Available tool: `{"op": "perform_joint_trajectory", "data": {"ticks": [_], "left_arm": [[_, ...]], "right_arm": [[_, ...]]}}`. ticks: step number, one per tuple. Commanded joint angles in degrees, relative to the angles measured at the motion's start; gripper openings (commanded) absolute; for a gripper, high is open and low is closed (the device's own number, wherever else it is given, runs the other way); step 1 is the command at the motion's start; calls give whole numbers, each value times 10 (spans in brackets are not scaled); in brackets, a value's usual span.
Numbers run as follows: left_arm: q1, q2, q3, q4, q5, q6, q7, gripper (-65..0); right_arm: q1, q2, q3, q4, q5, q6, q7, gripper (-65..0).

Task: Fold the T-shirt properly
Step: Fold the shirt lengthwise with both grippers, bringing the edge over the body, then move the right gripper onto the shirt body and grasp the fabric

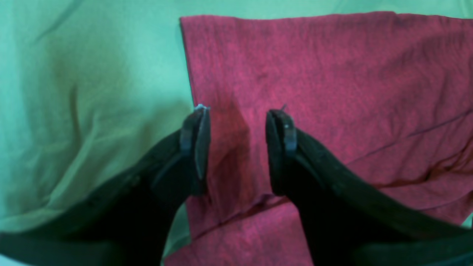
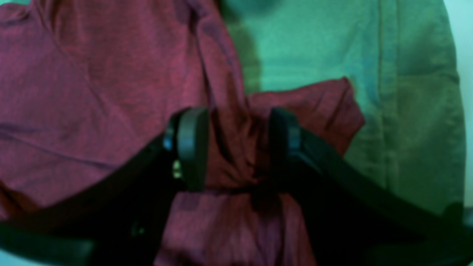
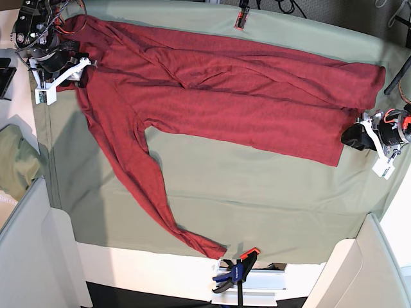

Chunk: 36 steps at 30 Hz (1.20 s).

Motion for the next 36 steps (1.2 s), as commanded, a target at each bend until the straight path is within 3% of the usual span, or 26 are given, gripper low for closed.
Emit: {"op": "perform_joint_trajectory", "data": {"ticks": [1,7,13,20,27,32,36], "left_arm": [[-12,-15,-5,17,-11,-5,-8,-362],[-12,-15,-5,74,-11,-5,1,-362],[-12,-14,-5,111,-11,-5,9,-362],[-11,-15,-5,111,-11,-5,18,-362],[3,-16,-5,111,-14,-5,22,-362],[6,-16,-5,111,-20,-5,22,-362],[6,-17,-5,111,-19,-5,22,-362]], "right_arm": [[8,8,4,19,3,-1,9,-378],[29,-16,4,90,12,-1,28,-378],[122,-61,-35,52,-16,0,80,-378],[257,-85,-151,-104,-132,-2,136,-378],[354,-125,-231,-348,-207,-50,208,-378],[363,-148,-242,-384,-241,-54,221,-378],[362,-140,-242,-385,-262,-85,222,-378]]}}
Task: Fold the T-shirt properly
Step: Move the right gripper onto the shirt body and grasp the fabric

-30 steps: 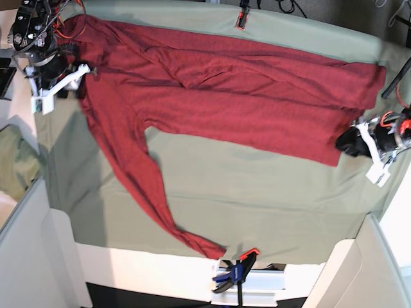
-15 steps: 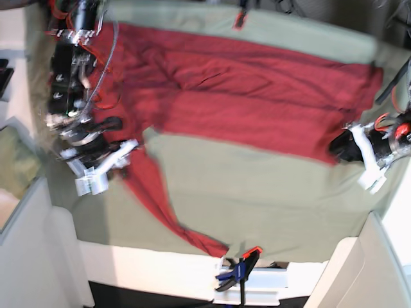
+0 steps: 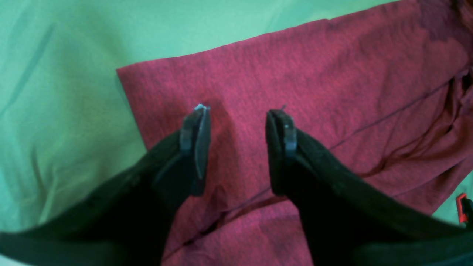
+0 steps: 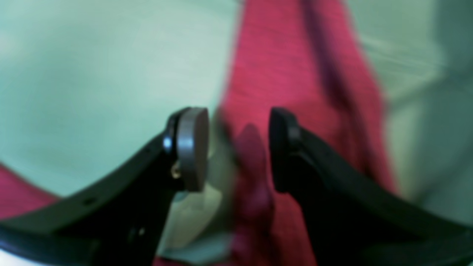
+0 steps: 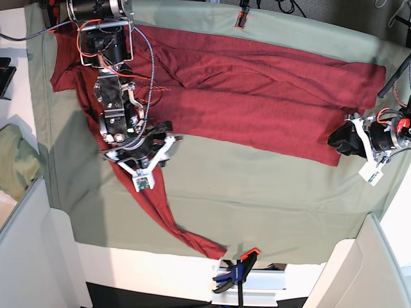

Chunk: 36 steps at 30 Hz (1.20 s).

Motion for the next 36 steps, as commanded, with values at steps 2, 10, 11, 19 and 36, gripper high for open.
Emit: {"op": "perform_joint_trajectory", "data": {"ticks": [2,10,11,19,36], "left_arm": [[-12,-14,-5,7,-11,-7,-10,-362],[-12,-14,-5,7,-18,-7,-11,-362],[-12,-14,-5,7,-18,-7,-11,-362],[-12,-14,-5,7,-18,-7,-11,-362],[-12,-14,-5,7,-9,-7,-26,-362]], "right_arm": [[18,10,2,6,-4,-10,12,-378],[17,20,2,-19,-8,-14,12,-378],[17,20,2,-19,-7,-14,12,-378],[18,19,2,-19,-2,-14,14,-650],[-109,-4,-61,245,106,49,-87,-650]]}}
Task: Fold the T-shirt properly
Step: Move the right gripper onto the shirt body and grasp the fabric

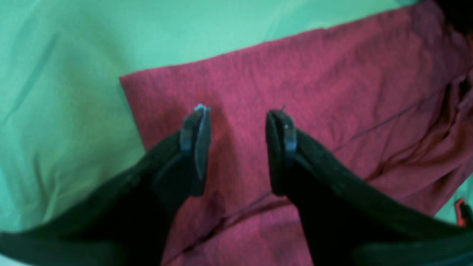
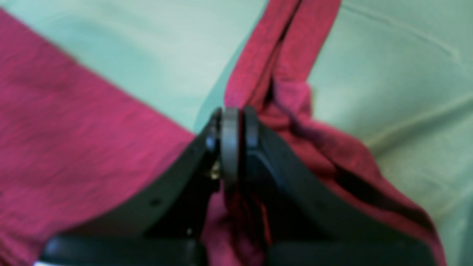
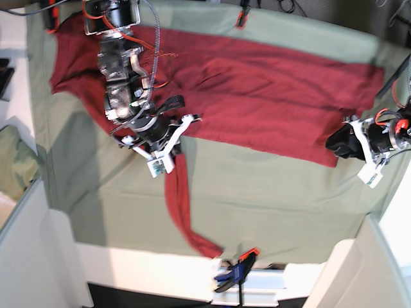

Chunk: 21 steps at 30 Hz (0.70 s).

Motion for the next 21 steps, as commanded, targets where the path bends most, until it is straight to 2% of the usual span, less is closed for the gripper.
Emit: {"op": "perform_joint_trajectory", "data": {"ticks": [1,8,12,17,21], "left_arm": [[-12,-14,-5,7,-9,-7,-13,-362],[-12,-14,-5,7,-10,-7,-15,-362],[-12,-14,-5,7,-12,-7,-19,-362],[-12,-14,-5,17,-43,-7,-19,-361],[-14,-8,-5,57,-42,-7,-19,-295]], "right_arm": [[4,-1,-5,23,3,0,6,-650],[-70,3,-18,96,3,0,-12,-650],[-119,4,-18,155,10,15,-18,-650],[-170,4,-18,208,21,15,-24,-650],[-195,4,-18,225,20,15,-25,-650]]}}
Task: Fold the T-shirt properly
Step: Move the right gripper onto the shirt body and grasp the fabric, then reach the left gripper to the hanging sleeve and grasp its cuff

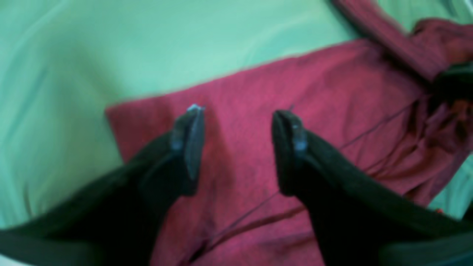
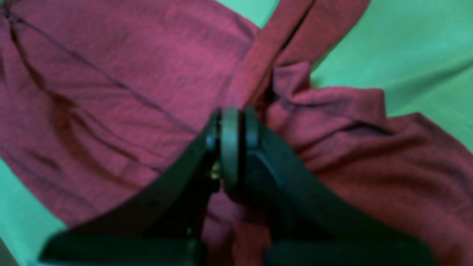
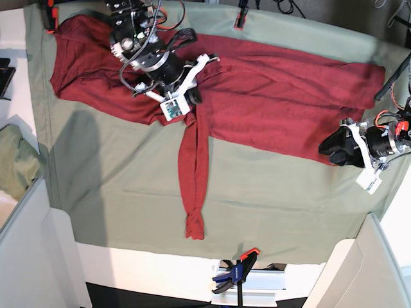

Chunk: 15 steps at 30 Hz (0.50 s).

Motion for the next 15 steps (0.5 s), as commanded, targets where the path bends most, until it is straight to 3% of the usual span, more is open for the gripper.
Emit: {"op": "perform_joint_trajectory", "data": {"ticks": [1,5,6,8,10,15], "left_arm": [[-16,-6,-5,21,-5,-7,-16,-286],[-37,35,1,38,27,-7,-27,-286],[-44,49,5,37,39,-7,-35,-286],[-63,80,21,28,65,-7,-45,-286],[-86,112,43,9,92,-7,-58,-286],[-146,196,81,-85,150,-7,-99,-286]], "right_arm": [[2,-2,0,12,5,2,12,-650],[-4,-2,1,12,5,2,-13,-650],[-4,-2,1,12,5,2,-20,-616],[-4,-2,1,13,1,2,-31,-418],[-4,-2,1,15,-10,2,-33,-293],[-4,-3,1,37,-23,2,-54,-275]]}}
